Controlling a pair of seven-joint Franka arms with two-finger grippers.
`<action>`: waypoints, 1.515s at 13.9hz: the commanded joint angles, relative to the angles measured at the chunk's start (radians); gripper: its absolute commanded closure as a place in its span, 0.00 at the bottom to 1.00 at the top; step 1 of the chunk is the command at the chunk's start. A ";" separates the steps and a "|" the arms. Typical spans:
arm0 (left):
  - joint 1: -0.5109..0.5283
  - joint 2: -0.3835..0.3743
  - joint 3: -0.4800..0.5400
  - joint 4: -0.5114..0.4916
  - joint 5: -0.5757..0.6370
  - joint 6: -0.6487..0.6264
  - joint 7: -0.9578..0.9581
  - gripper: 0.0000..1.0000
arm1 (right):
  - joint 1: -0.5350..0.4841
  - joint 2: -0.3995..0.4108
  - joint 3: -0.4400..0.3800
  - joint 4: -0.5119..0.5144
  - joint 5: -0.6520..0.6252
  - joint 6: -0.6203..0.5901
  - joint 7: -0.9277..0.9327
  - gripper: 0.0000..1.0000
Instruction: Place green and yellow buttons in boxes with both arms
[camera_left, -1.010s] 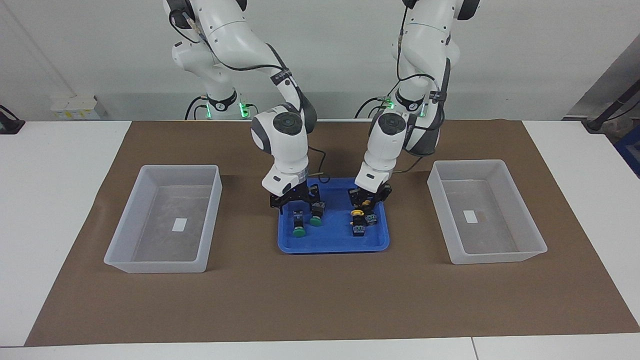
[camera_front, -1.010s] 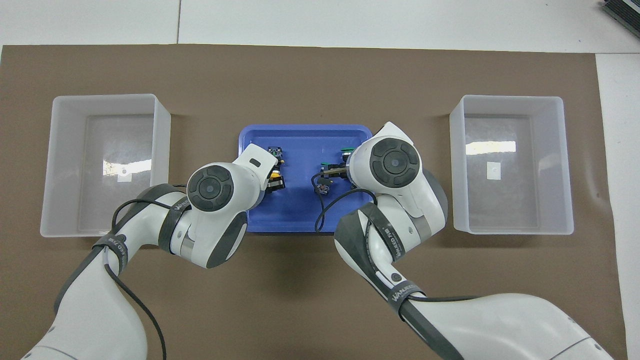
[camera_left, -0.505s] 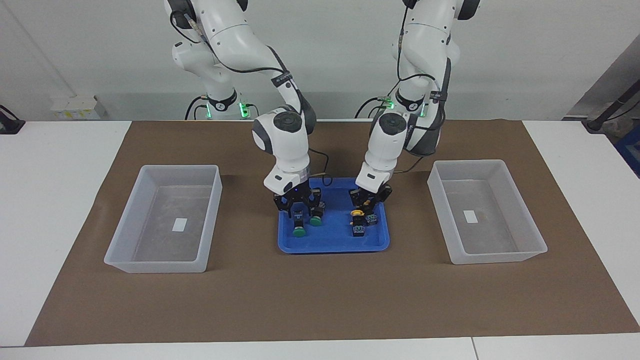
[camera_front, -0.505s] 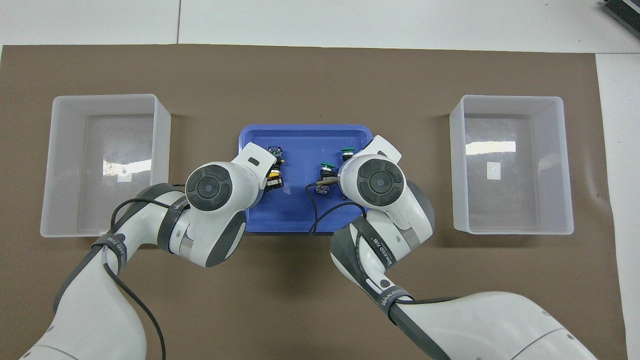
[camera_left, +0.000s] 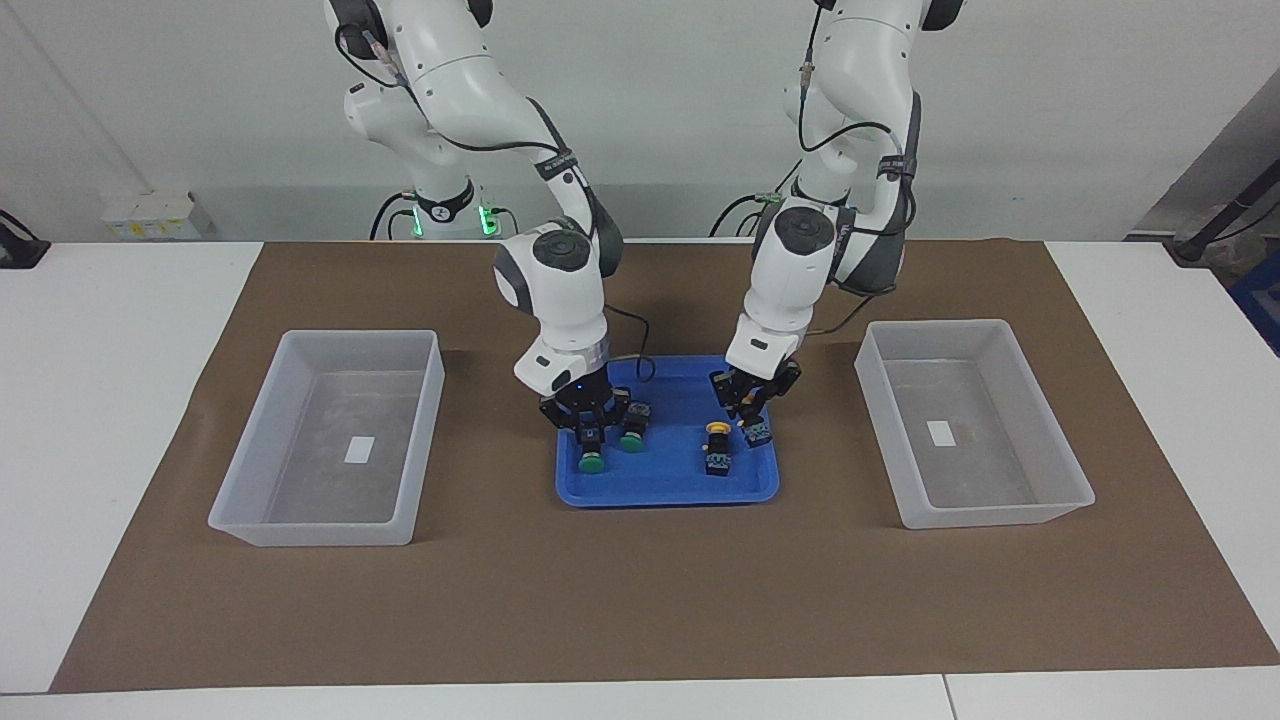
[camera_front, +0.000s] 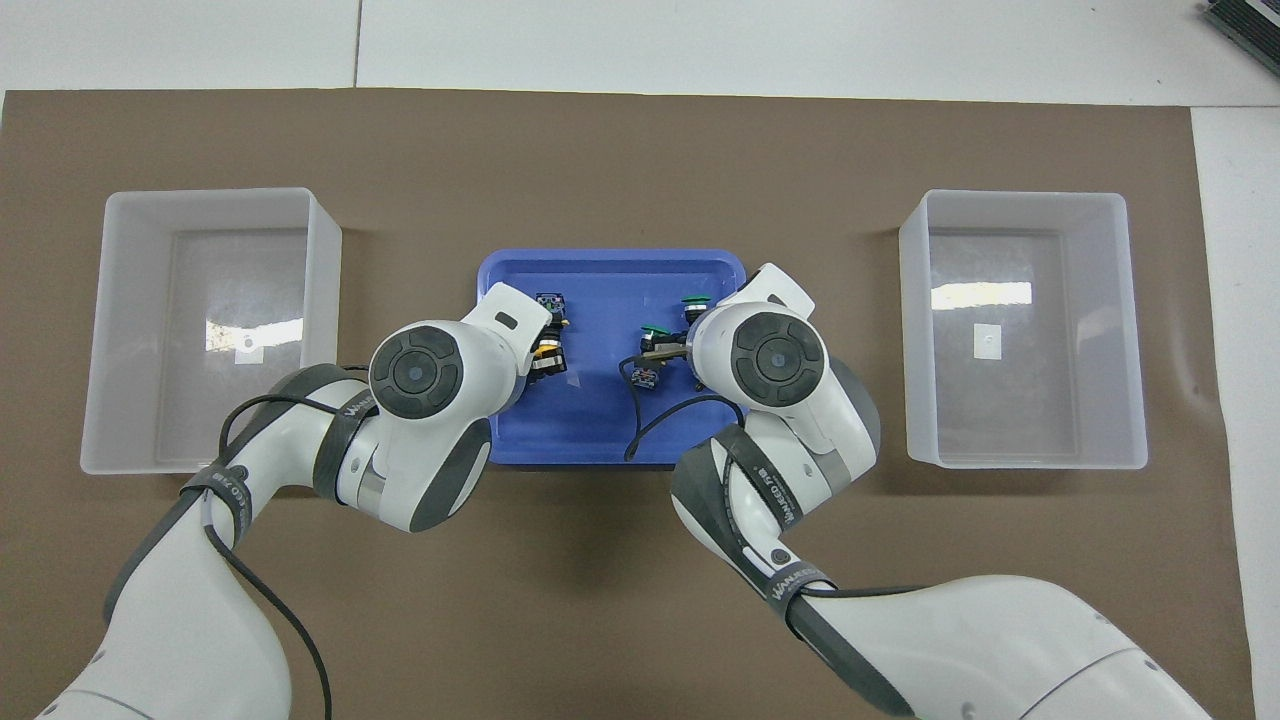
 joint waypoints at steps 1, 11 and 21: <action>0.039 -0.058 -0.001 0.041 0.014 -0.115 0.001 1.00 | -0.002 -0.135 0.005 -0.024 -0.023 -0.134 0.066 1.00; 0.203 -0.174 -0.001 0.173 0.007 -0.424 0.289 1.00 | -0.353 -0.389 0.005 -0.162 -0.023 -0.373 -0.301 1.00; 0.400 -0.271 0.011 0.174 -0.039 -0.544 0.625 1.00 | -0.579 -0.188 0.005 -0.110 -0.008 -0.120 -0.649 1.00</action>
